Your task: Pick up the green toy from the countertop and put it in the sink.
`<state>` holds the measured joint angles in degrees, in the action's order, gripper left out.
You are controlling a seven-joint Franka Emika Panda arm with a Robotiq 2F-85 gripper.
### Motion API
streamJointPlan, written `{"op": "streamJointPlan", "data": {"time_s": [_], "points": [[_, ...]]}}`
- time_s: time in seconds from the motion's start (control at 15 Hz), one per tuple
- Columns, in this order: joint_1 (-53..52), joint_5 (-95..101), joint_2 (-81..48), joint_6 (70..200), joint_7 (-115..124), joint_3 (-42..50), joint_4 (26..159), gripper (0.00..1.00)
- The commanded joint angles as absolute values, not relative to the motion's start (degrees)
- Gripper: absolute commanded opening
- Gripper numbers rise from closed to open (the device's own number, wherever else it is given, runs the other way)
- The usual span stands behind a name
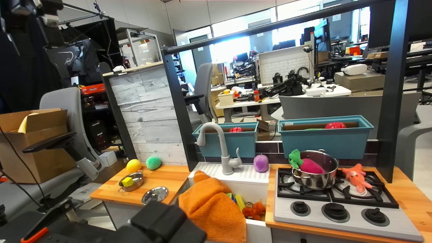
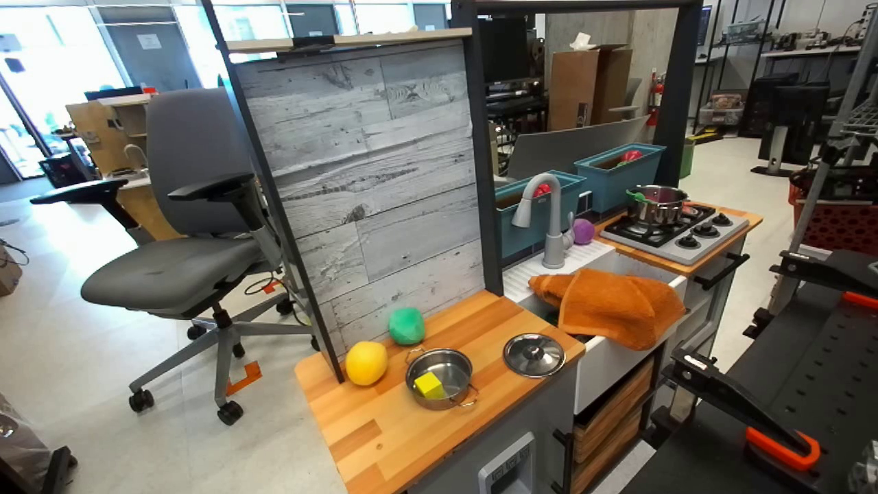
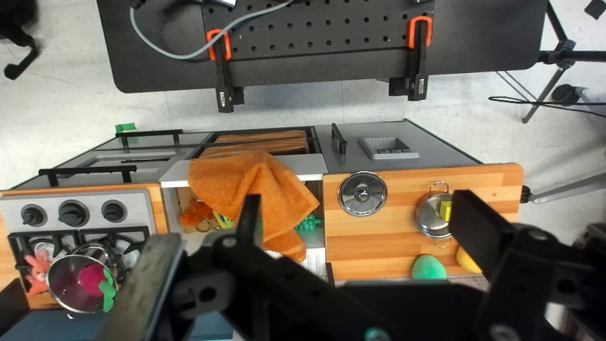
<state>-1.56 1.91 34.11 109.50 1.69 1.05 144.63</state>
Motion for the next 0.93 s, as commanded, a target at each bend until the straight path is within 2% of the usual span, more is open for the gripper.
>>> {"op": "streamJointPlan", "data": {"time_s": [0.0, 0.6, 0.87], "points": [[-0.92, 1.56, 34.08, 109.38, 1.4, 0.48, 144.53, 1.0], [-0.92, 1.56, 34.08, 109.38, 1.4, 0.48, 144.53, 1.0], [-3.12, 0.46, 26.89, 118.84, 0.07, -0.51, 144.68, 1.0]]}}
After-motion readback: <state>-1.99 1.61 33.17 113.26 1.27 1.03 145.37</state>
